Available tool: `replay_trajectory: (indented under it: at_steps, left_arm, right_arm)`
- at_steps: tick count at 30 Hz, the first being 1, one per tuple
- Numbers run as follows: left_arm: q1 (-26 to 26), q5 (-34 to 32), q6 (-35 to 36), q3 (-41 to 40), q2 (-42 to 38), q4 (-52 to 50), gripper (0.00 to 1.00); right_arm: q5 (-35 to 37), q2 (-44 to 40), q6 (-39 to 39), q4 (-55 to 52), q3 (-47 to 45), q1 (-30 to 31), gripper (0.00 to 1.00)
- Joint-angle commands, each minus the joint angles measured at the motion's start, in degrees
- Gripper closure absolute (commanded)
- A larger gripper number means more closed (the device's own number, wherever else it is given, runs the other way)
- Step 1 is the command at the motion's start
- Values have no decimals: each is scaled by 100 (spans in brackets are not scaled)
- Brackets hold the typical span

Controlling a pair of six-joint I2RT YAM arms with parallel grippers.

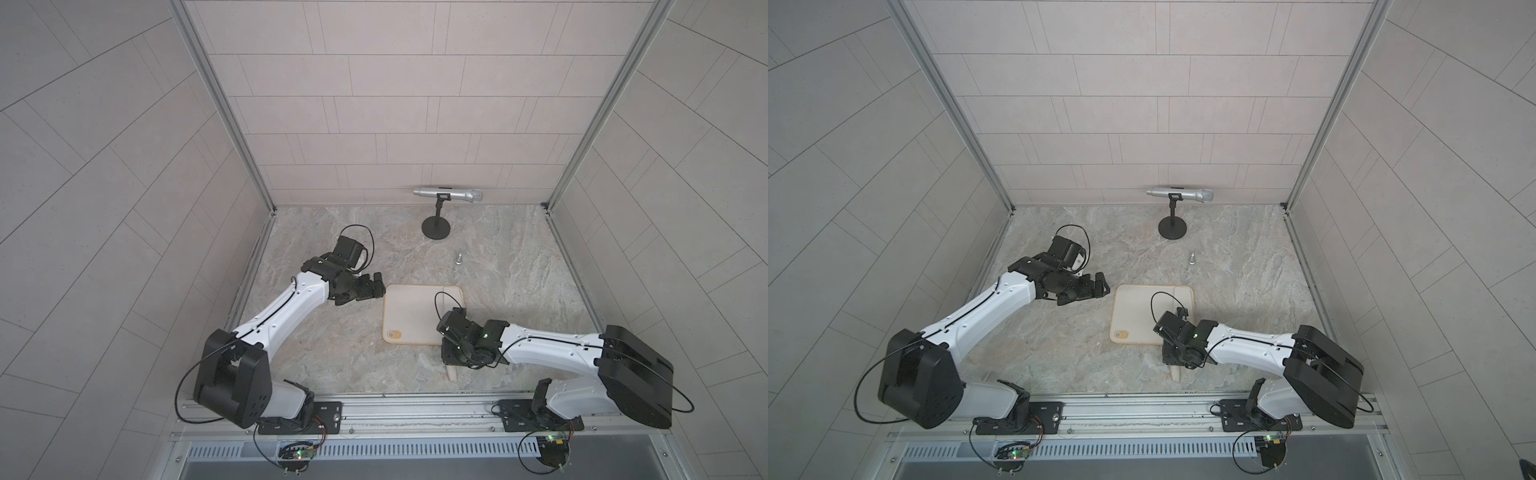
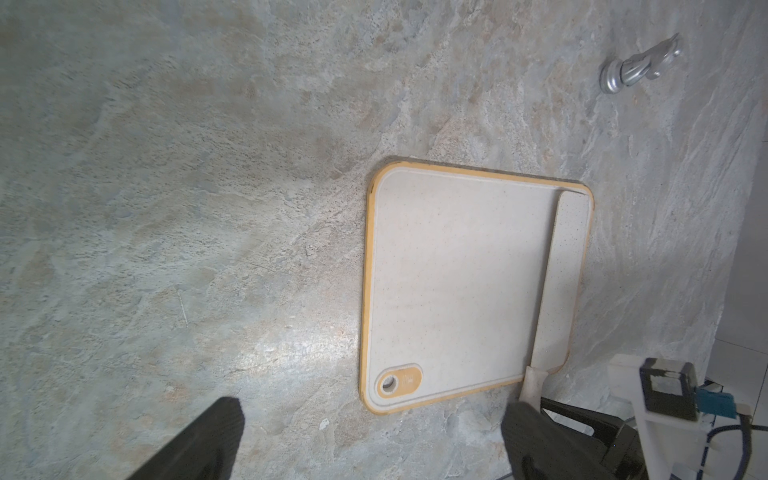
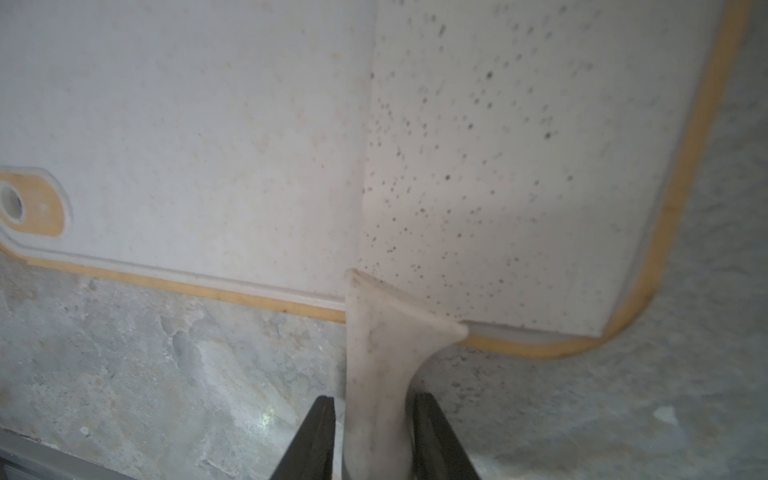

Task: Align the knife with the edge of the cutting board
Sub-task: Adjust the knife at the edge of the cutting board.

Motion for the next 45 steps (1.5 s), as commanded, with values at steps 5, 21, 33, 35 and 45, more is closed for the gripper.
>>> replay_trajectory:
  at_steps: [5, 21, 33, 35, 45]
  left_arm:
    - [-22, 13, 91, 17, -49, -114, 0]
    - [-25, 13, 90, 9, -36, -120, 0]
    - [-37, 6, 90, 9, -35, -113, 0]
    - [-37, 9, 93, 12, -38, -120, 0]
    - [-40, -8, 94, 9, -37, -119, 0]
  right_arm:
    - [-17, 273, -50, -153, -96, 29, 71]
    - [70, 306, -89, -326, 128, 46, 81]
    - [190, 276, -81, -480, 183, 55, 87]
    - [204, 295, -89, -493, 198, 55, 88]
    - [289, 466, -181, -626, 414, 55, 90]
